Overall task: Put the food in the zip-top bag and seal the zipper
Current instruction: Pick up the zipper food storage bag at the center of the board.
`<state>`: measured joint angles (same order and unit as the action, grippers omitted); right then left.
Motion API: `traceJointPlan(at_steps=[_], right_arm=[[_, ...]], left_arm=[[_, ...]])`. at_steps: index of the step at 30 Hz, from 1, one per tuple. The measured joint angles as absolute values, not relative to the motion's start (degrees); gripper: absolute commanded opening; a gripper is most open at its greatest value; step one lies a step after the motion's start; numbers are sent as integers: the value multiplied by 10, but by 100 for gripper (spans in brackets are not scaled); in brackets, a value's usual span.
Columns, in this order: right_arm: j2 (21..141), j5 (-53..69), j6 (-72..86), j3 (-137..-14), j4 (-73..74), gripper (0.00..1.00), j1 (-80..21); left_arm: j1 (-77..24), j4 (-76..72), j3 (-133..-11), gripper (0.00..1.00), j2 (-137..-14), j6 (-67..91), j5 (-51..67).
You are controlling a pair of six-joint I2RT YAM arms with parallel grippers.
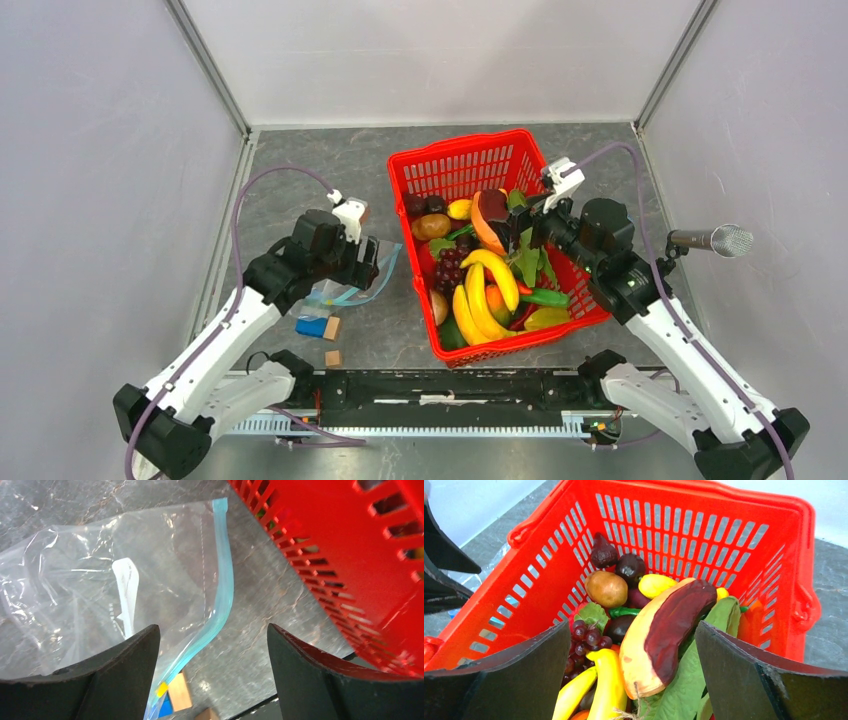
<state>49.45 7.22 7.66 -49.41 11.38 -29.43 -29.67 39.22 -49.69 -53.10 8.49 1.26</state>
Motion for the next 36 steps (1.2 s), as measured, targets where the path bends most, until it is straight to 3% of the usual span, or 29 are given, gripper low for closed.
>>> traceJointPlan(at_steps=[11, 22, 27, 36], right_arm=[[454, 40, 94, -494, 105, 98, -294], [454, 24, 98, -493, 105, 98, -294], [454, 23, 103, -486, 104, 98, -294], [457, 25, 119, -475, 97, 98, -294]], left_arm=[[-419, 433, -499, 79, -594, 11, -98], [-434, 436, -499, 73, -646, 3, -199], [-433, 434, -502, 58, -659, 4, -223], [-432, 431, -503, 10, -660, 3, -235]])
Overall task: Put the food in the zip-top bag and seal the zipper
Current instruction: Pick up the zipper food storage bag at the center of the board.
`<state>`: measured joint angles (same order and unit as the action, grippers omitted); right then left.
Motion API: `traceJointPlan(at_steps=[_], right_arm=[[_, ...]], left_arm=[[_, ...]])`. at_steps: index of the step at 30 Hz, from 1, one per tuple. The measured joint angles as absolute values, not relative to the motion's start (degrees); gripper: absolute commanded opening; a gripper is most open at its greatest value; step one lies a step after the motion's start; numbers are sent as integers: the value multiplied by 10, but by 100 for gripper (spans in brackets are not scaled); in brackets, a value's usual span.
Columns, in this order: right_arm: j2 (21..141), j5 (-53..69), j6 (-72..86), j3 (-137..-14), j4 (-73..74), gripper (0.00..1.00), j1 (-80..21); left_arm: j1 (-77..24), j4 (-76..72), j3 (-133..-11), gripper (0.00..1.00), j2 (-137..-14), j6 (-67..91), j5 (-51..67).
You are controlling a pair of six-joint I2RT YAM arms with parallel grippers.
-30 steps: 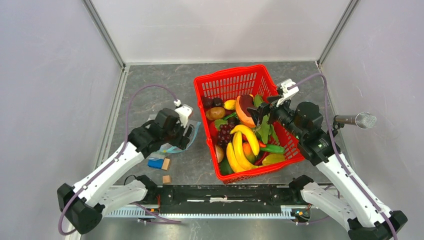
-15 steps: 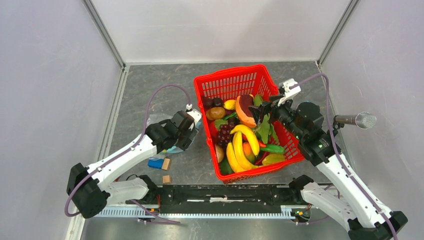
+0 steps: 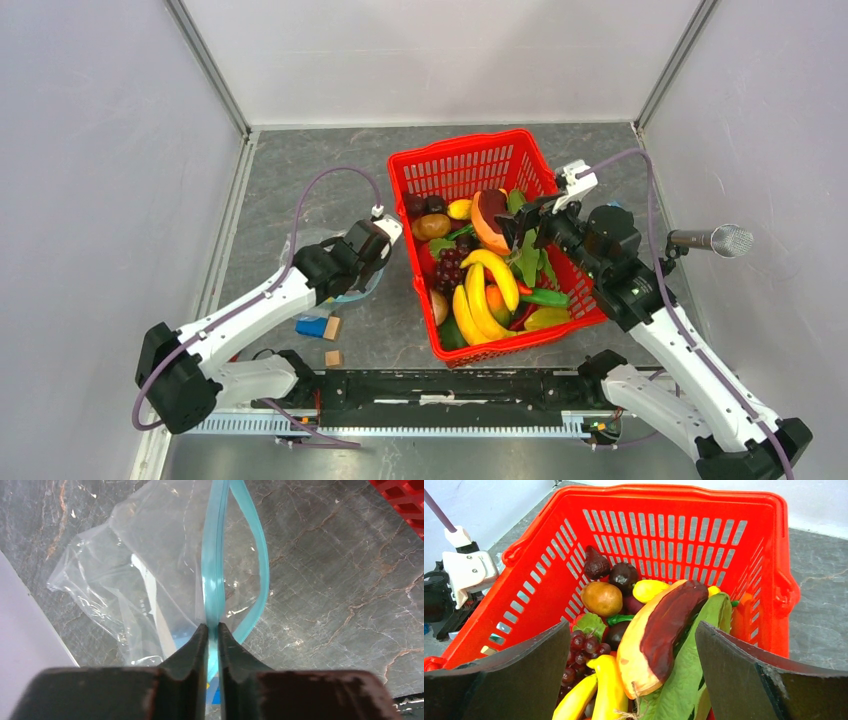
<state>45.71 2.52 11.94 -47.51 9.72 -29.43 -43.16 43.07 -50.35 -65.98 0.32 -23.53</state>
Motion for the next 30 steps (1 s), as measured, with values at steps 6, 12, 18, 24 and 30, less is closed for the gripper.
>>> traceJointPlan(at_steps=[6, 12, 18, 24, 30], right_arm=[[476, 39, 137, -472, 88, 98, -294], [493, 93, 143, -472, 78, 99, -294], [524, 183, 153, -484, 65, 99, -306], [556, 127, 152, -530, 79, 92, -382], [640, 11, 131, -620, 153, 86, -422]], left_arm=[[-434, 421, -503, 2, -651, -5, -234], [-435, 413, -502, 2, -620, -4, -237], [-435, 385, -502, 2, -517, 8, -253], [-435, 362, -502, 2, -474, 31, -253], [-435, 352, -494, 2, -478, 47, -249]])
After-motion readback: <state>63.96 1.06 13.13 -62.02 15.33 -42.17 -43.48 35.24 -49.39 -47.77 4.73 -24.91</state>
